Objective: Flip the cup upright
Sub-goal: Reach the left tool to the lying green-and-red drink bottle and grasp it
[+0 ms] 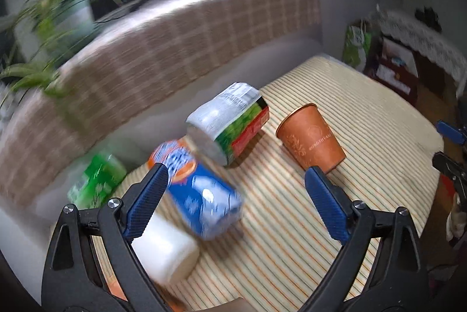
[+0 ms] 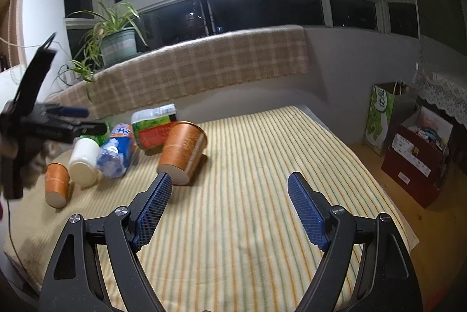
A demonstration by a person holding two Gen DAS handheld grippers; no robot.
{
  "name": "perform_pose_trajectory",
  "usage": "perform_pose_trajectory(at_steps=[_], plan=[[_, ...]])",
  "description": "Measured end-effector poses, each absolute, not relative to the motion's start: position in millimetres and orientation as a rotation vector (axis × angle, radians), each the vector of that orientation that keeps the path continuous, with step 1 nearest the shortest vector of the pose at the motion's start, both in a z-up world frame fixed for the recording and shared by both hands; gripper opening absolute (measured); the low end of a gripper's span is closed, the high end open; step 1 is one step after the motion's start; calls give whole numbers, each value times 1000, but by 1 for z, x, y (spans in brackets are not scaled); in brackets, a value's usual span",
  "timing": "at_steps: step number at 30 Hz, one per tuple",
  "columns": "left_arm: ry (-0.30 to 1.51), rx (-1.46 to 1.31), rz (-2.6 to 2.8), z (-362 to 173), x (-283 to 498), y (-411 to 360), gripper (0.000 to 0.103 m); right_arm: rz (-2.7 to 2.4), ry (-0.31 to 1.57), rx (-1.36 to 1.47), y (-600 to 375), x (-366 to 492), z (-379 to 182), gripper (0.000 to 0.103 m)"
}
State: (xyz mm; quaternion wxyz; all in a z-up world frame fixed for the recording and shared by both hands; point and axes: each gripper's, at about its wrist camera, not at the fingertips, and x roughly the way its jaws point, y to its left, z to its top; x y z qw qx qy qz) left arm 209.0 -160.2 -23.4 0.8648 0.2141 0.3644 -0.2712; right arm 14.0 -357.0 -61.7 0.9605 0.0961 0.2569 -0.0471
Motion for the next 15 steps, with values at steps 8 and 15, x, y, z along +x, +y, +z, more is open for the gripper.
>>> perform_pose_trajectory(at_steps=[8, 15], plan=[[865, 621, -594, -40, 261, -212, 97, -112, 557, 245, -385, 20, -81, 82], [919, 719, -613, -56, 288, -240, 97, -113, 573, 267, -405, 27, -92, 82]])
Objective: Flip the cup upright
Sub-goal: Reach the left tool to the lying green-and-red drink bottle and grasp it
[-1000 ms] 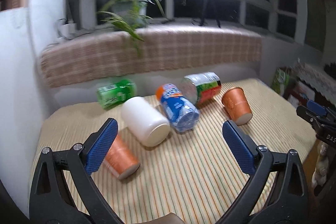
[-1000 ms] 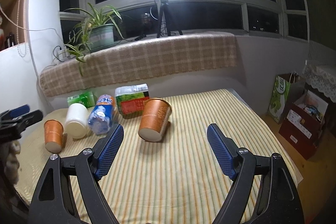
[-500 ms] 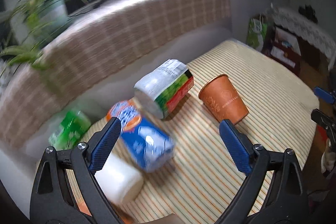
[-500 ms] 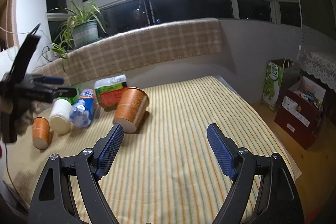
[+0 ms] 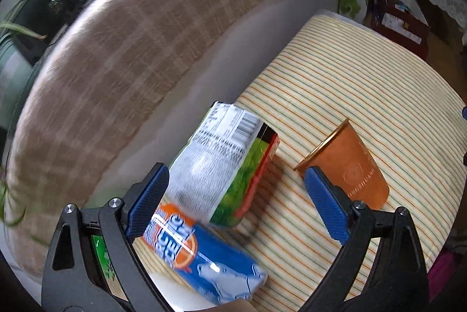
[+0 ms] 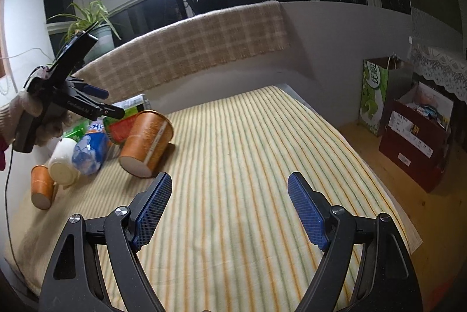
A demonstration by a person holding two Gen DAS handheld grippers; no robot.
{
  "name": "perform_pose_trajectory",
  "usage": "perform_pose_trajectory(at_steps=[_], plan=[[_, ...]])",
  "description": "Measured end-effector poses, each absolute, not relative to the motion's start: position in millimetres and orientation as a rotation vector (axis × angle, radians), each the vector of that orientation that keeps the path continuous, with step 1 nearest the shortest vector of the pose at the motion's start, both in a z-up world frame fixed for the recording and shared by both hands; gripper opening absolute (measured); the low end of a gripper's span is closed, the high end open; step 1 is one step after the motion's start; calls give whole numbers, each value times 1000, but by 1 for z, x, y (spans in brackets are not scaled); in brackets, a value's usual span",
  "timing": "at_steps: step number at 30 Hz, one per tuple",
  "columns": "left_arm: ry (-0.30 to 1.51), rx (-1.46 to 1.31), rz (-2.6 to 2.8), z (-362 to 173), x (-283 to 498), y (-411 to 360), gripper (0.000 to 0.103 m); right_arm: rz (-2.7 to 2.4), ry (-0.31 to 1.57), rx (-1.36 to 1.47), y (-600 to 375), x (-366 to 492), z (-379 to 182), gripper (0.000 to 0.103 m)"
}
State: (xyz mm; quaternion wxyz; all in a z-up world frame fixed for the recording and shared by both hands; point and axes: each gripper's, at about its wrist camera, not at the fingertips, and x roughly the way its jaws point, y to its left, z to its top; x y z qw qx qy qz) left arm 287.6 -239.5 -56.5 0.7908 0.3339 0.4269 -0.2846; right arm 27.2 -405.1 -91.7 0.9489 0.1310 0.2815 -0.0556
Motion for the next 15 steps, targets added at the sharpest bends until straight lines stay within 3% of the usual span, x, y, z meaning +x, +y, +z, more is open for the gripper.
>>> perform_pose_trajectory(at_steps=[15], plan=[[954, 937, -521, -96, 312, -254, 97, -134, 545, 327, -432, 18, -91, 82]])
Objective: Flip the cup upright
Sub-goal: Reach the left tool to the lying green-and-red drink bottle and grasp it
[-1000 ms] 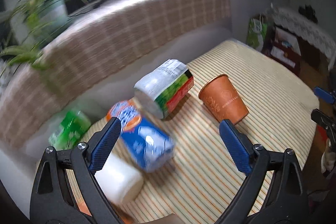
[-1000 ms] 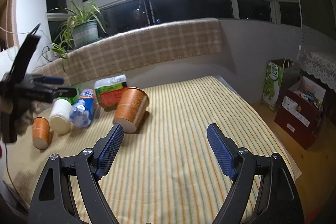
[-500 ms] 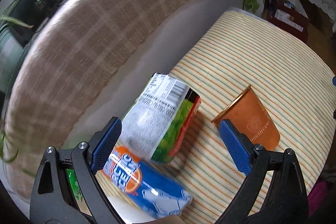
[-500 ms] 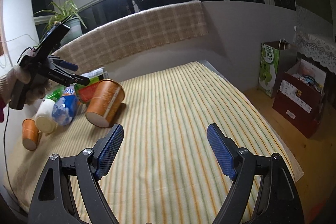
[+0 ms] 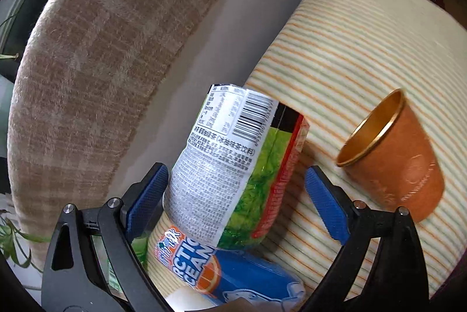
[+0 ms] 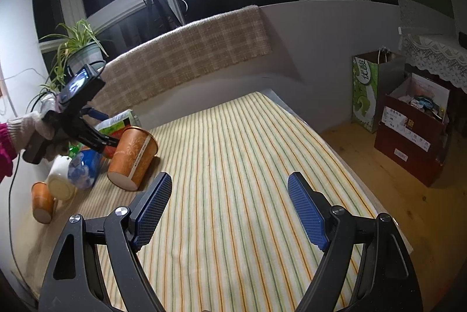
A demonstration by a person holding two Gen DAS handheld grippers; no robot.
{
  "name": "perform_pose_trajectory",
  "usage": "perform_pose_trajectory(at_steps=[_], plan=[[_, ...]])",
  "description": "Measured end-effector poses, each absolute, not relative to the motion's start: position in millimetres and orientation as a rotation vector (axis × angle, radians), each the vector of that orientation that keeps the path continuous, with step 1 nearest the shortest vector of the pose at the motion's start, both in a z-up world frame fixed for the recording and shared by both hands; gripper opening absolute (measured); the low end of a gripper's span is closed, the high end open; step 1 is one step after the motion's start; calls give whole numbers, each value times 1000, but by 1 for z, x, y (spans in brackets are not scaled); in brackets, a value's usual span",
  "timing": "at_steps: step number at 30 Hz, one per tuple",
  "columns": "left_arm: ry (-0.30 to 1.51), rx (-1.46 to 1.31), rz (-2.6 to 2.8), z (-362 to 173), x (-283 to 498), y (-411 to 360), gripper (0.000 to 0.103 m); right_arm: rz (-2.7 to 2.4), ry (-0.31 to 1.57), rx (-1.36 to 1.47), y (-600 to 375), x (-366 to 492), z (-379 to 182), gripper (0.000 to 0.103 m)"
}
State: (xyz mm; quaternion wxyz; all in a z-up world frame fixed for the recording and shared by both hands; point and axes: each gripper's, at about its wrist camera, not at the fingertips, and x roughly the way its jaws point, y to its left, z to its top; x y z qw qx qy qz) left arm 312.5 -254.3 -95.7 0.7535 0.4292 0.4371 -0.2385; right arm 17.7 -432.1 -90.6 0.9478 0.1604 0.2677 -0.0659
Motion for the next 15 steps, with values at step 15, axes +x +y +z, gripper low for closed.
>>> perform_pose_trajectory(at_steps=[15], plan=[[867, 963, -500, -115, 321, -253, 91, -134, 594, 343, -425, 24, -100, 82]])
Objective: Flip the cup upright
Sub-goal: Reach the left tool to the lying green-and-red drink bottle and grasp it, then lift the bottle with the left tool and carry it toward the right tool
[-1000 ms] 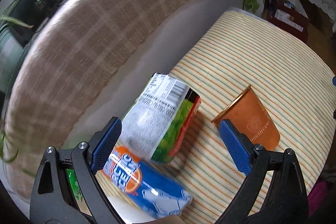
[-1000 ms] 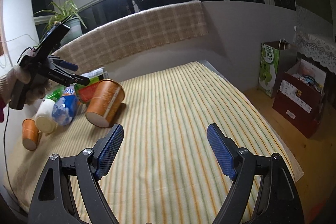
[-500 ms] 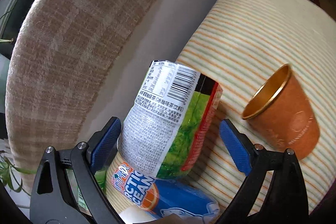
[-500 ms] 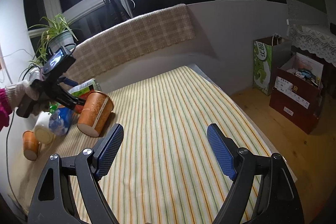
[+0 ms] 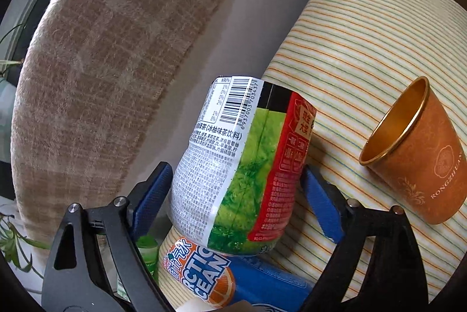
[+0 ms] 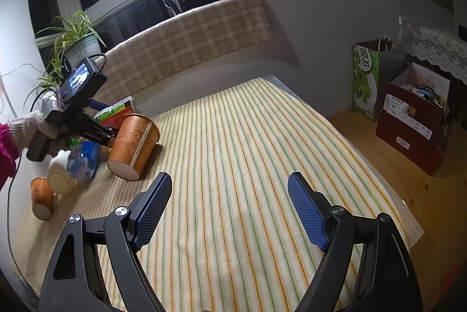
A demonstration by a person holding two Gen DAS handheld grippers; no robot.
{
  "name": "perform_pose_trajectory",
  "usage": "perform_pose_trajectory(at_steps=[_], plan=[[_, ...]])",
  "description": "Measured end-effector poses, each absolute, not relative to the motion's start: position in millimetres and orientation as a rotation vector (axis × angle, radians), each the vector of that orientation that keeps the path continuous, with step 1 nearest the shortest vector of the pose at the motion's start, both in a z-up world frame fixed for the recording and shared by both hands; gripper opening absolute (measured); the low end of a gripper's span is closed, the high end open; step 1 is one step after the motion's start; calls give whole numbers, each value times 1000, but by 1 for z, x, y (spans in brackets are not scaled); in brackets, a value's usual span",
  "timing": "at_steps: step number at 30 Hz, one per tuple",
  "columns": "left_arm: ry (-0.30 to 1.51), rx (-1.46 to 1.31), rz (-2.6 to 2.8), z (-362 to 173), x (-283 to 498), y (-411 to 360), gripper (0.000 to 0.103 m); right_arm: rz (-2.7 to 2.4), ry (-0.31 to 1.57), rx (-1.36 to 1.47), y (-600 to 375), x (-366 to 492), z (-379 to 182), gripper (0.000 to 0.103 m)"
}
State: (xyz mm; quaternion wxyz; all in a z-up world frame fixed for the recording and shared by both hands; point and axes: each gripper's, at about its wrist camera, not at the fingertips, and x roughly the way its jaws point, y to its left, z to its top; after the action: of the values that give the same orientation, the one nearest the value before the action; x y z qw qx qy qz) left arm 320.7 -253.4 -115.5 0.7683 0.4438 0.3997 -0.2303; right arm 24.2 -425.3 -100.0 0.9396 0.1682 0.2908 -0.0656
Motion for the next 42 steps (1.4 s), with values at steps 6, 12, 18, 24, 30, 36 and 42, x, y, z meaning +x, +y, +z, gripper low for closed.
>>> perform_pose_trajectory(at_steps=[6, 12, 18, 24, 30, 36, 42], plan=[[831, 939, -496, -109, 311, -239, 91, -128, 607, 335, -419, 30, -101, 82], [797, 879, -465, -93, 299, -218, 91, -127, 602, 321, -412, 30, -97, 82], [755, 784, -443, -60, 279, -193, 91, -113, 590, 311, -403, 28, -90, 82], [711, 657, -417, -16, 234, -169, 91, -91, 571, 297, -392, 21, -80, 82], [747, 444, -426, 3, 186, -149, 91, -48, 568, 300, -379, 15, -71, 82], [854, 259, -438, -18, 143, -139, 91, 2, 591, 307, -366, 11, -67, 82], [903, 147, -415, -46, 108, -130, 91, 41, 630, 301, -353, 14, -67, 82]])
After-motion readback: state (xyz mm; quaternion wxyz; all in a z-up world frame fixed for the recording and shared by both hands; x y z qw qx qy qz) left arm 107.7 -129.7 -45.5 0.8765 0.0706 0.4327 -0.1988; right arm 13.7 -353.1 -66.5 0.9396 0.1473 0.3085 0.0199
